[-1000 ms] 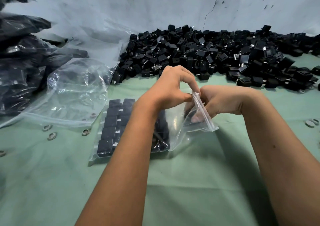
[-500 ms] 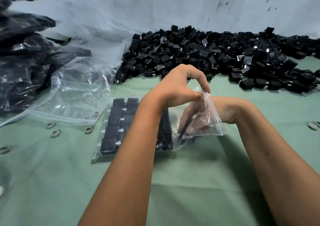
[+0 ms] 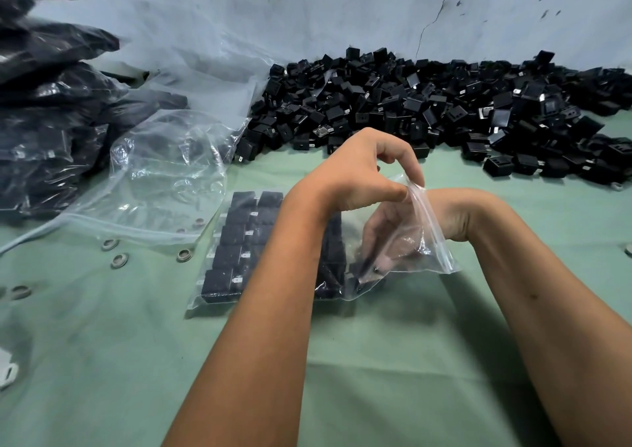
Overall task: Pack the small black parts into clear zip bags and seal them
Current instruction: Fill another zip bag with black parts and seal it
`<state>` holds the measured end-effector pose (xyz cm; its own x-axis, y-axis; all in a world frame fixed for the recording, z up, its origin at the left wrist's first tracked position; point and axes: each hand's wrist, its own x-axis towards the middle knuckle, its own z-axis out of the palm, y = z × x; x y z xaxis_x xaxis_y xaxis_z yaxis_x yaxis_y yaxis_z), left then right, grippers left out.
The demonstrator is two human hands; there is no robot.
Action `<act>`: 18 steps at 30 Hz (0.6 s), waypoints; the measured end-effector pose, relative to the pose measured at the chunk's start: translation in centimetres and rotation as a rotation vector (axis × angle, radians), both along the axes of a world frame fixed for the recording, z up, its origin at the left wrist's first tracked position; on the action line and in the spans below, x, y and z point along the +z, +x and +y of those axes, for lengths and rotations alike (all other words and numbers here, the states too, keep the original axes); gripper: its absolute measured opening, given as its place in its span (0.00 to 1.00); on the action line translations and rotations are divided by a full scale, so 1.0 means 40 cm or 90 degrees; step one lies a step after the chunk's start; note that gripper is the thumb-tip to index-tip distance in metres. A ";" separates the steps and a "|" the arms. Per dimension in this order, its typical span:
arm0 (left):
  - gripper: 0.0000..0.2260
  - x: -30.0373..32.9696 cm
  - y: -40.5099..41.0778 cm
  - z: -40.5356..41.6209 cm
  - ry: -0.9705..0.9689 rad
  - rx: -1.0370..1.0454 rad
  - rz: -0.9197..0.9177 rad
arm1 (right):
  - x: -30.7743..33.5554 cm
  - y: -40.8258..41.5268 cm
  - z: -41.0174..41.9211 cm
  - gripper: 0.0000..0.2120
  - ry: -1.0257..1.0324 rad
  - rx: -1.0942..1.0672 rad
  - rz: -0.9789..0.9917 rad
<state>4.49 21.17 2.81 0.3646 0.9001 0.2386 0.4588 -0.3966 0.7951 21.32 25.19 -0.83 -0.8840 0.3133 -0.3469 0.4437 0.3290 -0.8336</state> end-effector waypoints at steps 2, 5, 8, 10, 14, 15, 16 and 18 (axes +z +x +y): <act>0.11 -0.001 0.000 0.001 0.002 0.006 -0.002 | 0.008 0.003 0.001 0.11 0.035 0.005 -0.039; 0.10 -0.003 0.000 0.002 0.001 0.015 0.001 | 0.023 0.015 -0.002 0.10 0.038 -0.004 -0.068; 0.10 -0.005 0.000 0.005 0.004 0.016 0.004 | 0.037 0.037 -0.007 0.10 0.020 -0.012 -0.046; 0.11 -0.007 0.000 0.007 0.002 0.018 0.009 | 0.043 0.053 -0.005 0.12 -0.019 -0.041 -0.050; 0.10 -0.015 0.001 0.008 0.004 0.015 0.021 | 0.055 0.076 0.009 0.08 0.004 -0.146 -0.100; 0.10 -0.017 0.002 0.008 0.001 0.015 0.029 | 0.061 0.084 0.017 0.07 0.007 -0.189 -0.114; 0.10 -0.020 0.002 0.008 -0.006 0.015 0.039 | 0.066 0.093 0.026 0.09 0.020 -0.236 -0.129; 0.10 -0.025 0.001 0.009 -0.031 0.012 0.057 | 0.072 0.102 0.050 0.09 0.089 -0.349 -0.155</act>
